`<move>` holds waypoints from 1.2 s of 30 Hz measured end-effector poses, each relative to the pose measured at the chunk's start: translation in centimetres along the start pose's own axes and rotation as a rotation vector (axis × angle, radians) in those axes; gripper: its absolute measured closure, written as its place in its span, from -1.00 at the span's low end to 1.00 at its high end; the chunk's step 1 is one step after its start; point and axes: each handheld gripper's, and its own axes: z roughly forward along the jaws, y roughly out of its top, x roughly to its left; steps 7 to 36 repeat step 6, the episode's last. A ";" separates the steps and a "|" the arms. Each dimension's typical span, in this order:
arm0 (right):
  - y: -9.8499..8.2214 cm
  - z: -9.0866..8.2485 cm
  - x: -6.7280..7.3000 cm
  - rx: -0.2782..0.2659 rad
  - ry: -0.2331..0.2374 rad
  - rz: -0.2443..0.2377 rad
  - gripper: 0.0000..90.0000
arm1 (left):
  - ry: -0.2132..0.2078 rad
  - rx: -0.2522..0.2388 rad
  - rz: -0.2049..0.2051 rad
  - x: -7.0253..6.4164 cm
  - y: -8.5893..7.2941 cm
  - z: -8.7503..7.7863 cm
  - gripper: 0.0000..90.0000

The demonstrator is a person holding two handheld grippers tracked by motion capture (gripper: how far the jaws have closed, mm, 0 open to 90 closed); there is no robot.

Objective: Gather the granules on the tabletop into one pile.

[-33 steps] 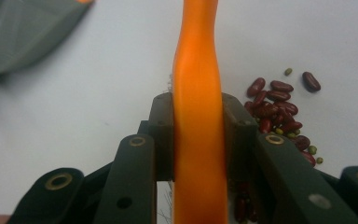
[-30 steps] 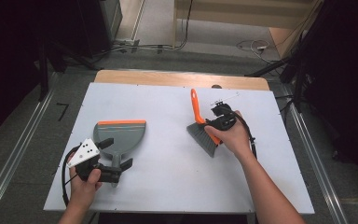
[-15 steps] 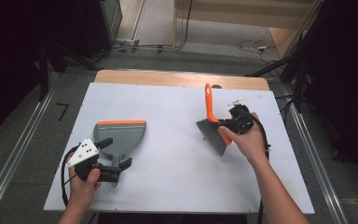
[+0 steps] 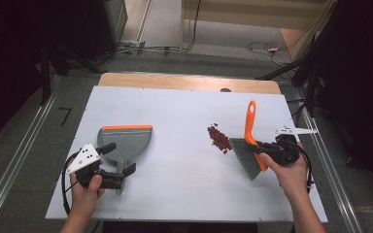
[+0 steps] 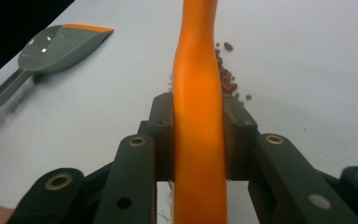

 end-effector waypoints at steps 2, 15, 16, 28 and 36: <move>-0.8 -0.8 -0.3 -0.006 -0.014 0.006 0.52 | -0.001 -0.002 -0.001 0.0 0.0 0.0 -1.00; -1.8 -1.7 -1.0 -0.012 -0.022 0.030 0.52 | -0.004 -0.008 -0.007 0.1 0.1 0.0 -1.00; -1.8 -1.7 -1.0 -0.012 -0.022 0.030 0.52 | -0.004 -0.008 -0.007 0.1 0.1 0.0 -1.00; -1.8 -1.7 -1.0 -0.012 -0.022 0.030 0.52 | -0.004 -0.008 -0.007 0.1 0.1 0.0 -1.00; -1.8 -1.7 -1.0 -0.012 -0.022 0.030 0.52 | -0.004 -0.008 -0.007 0.1 0.1 0.0 -1.00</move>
